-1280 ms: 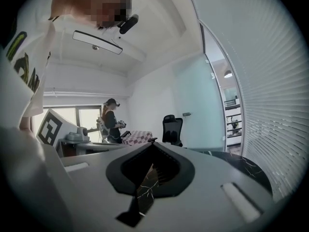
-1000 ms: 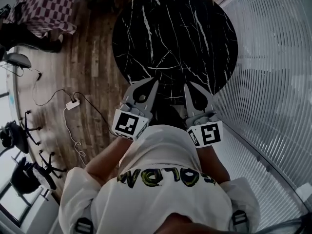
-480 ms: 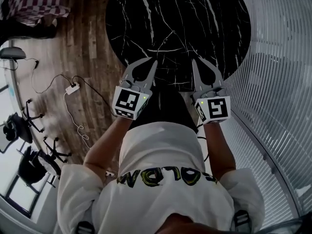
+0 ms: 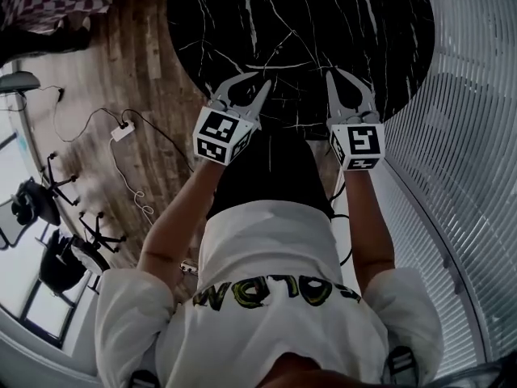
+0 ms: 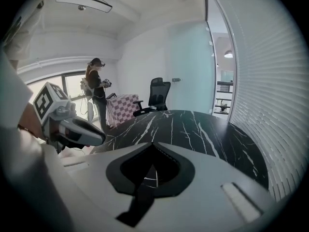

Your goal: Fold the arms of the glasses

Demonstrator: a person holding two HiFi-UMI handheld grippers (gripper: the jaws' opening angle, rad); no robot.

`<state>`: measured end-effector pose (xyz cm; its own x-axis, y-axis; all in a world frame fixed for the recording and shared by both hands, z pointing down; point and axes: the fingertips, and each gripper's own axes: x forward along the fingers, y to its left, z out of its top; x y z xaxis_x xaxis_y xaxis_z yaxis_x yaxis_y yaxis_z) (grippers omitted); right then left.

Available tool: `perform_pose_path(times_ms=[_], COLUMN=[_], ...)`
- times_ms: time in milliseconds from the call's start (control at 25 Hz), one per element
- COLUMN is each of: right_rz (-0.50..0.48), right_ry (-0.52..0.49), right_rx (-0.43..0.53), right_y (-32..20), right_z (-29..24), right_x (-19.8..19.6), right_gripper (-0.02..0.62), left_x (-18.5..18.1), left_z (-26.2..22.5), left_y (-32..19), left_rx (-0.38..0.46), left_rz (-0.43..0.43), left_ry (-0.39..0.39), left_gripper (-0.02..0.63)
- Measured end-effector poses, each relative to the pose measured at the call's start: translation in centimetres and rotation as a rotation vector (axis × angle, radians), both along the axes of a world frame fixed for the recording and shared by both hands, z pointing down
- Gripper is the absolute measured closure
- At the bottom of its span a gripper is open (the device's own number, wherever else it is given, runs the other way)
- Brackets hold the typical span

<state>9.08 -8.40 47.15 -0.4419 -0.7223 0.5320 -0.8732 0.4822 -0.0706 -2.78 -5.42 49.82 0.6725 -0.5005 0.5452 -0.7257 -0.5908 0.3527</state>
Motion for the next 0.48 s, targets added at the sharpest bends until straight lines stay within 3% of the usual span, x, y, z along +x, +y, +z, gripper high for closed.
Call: perform_pose_path(times_ms=[480], right_rz=[-0.011], right_ry=[0.089], right_rx=[-0.116], right_y=[-0.2], right_z=[9.0], right_x=[1.2], right_gripper=[0.594], left_x=[-0.1], left_z=[7.4], left_y=[-1.1], left_rx=[-0.08], left_rz=[-0.032], left_ry=[-0.034], left_gripper=[0.545])
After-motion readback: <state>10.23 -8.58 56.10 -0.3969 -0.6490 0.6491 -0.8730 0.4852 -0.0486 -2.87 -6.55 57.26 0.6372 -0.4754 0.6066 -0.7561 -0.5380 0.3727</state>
